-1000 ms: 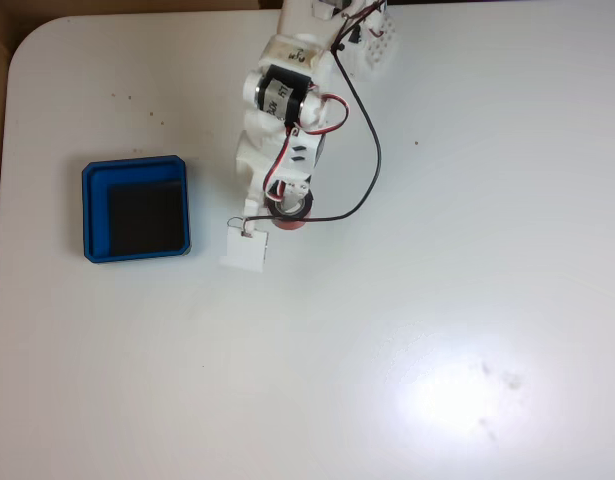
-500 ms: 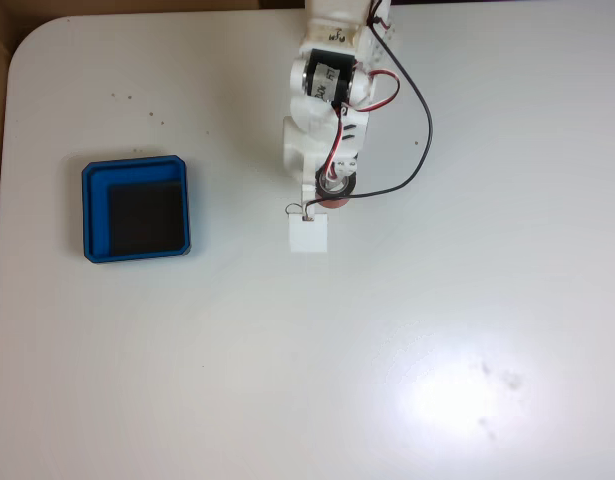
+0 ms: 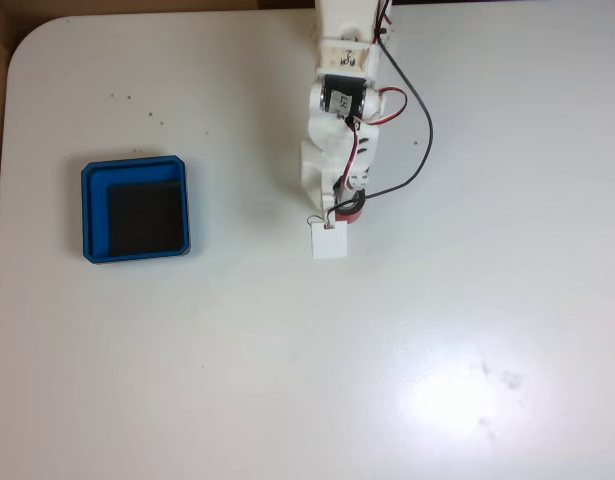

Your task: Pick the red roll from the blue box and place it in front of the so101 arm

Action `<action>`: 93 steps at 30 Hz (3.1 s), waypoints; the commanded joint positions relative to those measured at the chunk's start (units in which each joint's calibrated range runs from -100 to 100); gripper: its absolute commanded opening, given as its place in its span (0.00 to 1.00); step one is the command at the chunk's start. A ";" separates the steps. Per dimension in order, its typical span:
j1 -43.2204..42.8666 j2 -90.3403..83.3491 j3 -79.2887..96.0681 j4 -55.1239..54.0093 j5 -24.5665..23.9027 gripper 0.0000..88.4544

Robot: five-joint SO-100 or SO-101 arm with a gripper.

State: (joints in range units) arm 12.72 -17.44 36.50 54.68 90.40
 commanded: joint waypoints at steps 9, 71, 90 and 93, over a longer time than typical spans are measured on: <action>-0.55 -2.12 8.51 -7.16 0.14 0.01; -0.16 -5.05 10.49 -7.40 -0.04 0.09; -1.33 -42.09 11.30 -7.57 0.40 0.09; -4.36 -46.60 14.98 -7.65 0.49 0.09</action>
State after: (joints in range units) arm 10.94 -59.53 49.24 48.03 90.48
